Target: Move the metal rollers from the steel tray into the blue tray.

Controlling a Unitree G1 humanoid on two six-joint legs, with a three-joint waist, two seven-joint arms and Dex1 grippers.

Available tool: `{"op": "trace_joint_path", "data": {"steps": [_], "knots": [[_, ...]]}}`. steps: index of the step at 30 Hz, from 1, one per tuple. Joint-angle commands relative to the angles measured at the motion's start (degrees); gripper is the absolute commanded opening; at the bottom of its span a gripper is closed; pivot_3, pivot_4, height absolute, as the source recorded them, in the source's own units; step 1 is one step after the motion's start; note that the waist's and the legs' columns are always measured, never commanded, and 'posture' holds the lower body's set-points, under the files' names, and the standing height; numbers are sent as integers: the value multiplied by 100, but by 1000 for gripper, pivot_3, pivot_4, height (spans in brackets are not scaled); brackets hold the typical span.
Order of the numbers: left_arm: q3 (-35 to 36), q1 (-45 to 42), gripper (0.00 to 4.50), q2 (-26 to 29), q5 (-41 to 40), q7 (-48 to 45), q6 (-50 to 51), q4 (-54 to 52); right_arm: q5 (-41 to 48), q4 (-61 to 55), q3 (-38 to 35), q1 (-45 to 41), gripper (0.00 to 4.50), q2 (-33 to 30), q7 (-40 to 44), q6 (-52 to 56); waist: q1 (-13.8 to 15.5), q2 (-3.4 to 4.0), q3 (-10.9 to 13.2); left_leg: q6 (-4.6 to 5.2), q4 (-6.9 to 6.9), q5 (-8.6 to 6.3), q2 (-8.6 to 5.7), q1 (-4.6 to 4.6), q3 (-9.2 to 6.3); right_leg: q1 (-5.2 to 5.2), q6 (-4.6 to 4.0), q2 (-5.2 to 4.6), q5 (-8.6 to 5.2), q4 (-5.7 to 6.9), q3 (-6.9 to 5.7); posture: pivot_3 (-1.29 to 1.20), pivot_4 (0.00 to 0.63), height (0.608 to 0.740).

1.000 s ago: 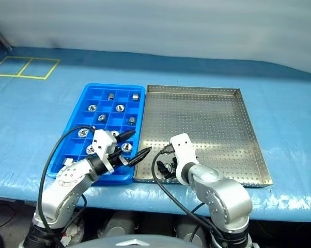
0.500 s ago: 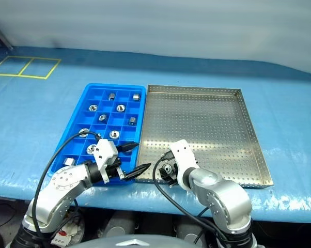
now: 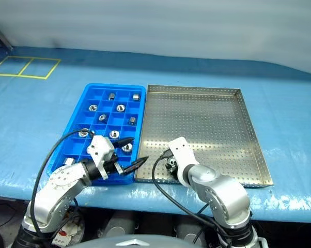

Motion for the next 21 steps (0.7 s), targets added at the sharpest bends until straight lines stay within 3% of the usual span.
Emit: {"op": "trace_joint_path", "data": {"steps": [1, 7, 12, 17, 21], "knots": [[237, -11, 4500, -219, -132, 374, -23, -417, -49, 56, -369, -212, 1874, 94, 75, -598, 26, 0, 0, 0, 0, 0, 0, 0, -1, 0, 15, 1, 9, 0, -1, 278, 150, 740], [448, 396, 4500, -483, 200, 925, -515, -696, 71, 483, -167, -525, 1874, -271, 844, -2534, 94, 0, 1, 0, -3, 0, -3, -2, 0, -1, 25, 2, 14, -4, 2, 372, 150, 740], [798, 887, 4500, -590, 180, 1187, -709, -1045, -117, 1011, 501, -730, 1874, -678, 1668, -4128, 203, -1, 1, 0, -4, 0, -1, -1, -5, 0, 24, 3, 14, -2, -2, 440, 150, 740], [1068, 1199, 4500, -743, 215, 1384, -1094, -1156, -214, 1532, 907, -891, 1874, -635, 2074, -4866, 467, -1, 1, 0, -3, 0, 0, 0, -12, 2, 21, 5, 12, -2, -10, 504, 150, 740], [1333, 1494, 4500, -916, -218, 1411, -1158, -1283, -261, 1955, 1208, -1001, 1874, -382, 2248, -5187, 714, -1, 1, 0, 0, 0, 0, -1, -10, 3, 5, 3, 3, -3, -11, 540, 150, 740]]}}
